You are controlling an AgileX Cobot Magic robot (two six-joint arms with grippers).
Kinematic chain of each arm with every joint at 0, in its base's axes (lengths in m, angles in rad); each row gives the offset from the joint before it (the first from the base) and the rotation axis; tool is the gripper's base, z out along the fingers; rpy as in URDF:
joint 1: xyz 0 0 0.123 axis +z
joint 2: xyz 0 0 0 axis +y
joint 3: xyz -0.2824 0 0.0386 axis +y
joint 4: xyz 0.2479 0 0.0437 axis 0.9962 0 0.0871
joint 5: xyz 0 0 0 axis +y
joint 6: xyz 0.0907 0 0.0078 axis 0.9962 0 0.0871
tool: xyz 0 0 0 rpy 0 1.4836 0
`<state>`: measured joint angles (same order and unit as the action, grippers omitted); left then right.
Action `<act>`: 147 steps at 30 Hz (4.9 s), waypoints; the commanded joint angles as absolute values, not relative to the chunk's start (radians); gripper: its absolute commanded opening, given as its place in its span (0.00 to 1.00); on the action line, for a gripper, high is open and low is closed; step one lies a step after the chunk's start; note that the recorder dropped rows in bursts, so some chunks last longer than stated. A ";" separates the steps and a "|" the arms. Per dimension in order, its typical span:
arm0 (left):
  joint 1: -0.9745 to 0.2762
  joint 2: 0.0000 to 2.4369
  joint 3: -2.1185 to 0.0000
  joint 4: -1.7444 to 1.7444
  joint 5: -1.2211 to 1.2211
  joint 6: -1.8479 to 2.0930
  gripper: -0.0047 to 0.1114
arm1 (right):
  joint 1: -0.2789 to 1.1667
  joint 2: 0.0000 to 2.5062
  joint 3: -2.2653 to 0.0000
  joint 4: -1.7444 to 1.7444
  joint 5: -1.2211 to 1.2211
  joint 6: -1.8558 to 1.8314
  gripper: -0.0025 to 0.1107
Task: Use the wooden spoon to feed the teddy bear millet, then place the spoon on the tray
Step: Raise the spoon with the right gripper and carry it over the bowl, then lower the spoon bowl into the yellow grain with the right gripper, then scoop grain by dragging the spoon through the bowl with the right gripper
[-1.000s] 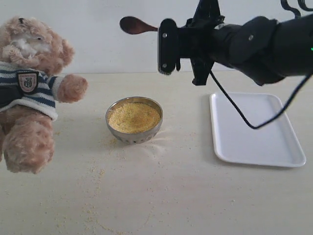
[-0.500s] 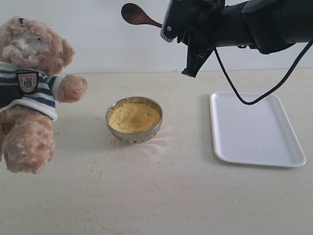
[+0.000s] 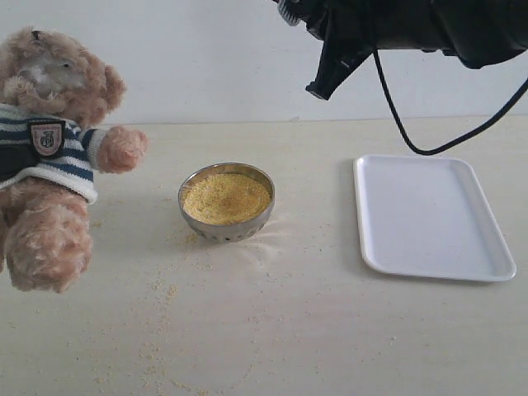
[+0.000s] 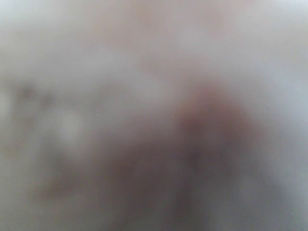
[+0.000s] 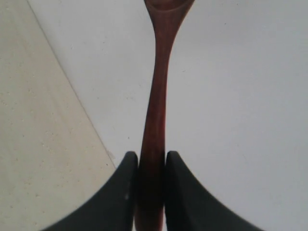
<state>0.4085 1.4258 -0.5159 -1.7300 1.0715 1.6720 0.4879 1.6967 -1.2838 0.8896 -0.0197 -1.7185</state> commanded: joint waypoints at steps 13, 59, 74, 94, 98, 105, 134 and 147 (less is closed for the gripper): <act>0.408 1.426 -0.510 -1.744 1.088 1.676 0.08 | 0.459 1.686 -1.278 -0.018 0.245 -0.891 0.02; 0.408 1.426 -0.510 -1.744 1.088 1.676 0.08 | 0.710 1.836 -1.206 -0.951 0.468 -0.547 0.02; 0.408 1.426 -0.510 -1.744 1.088 1.676 0.08 | 0.710 1.879 -1.210 -1.003 0.410 -0.469 0.02; 0.408 1.426 -0.510 -1.744 1.086 1.676 0.08 | 0.748 1.885 -1.210 -0.980 0.405 -0.479 0.02; 0.408 1.426 -0.510 -1.744 1.088 1.676 0.08 | 0.750 1.885 -1.210 -0.973 0.415 -0.479 0.02; 0.408 1.426 -0.510 -1.744 1.088 1.676 0.08 | 0.752 1.885 -1.210 -0.889 0.411 -0.481 0.02; 0.408 1.426 -0.510 -1.744 1.088 1.676 0.08 | 0.752 1.885 -1.210 -0.737 0.415 -0.462 0.02; 0.408 1.426 -0.510 -1.744 1.088 1.676 0.08 | 0.752 1.883 -1.210 -0.681 0.409 -0.390 0.02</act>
<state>0.4085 1.4258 -0.5159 -1.7300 1.0715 1.6720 0.7480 1.8861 -1.2054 -0.6993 0.4142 -0.3992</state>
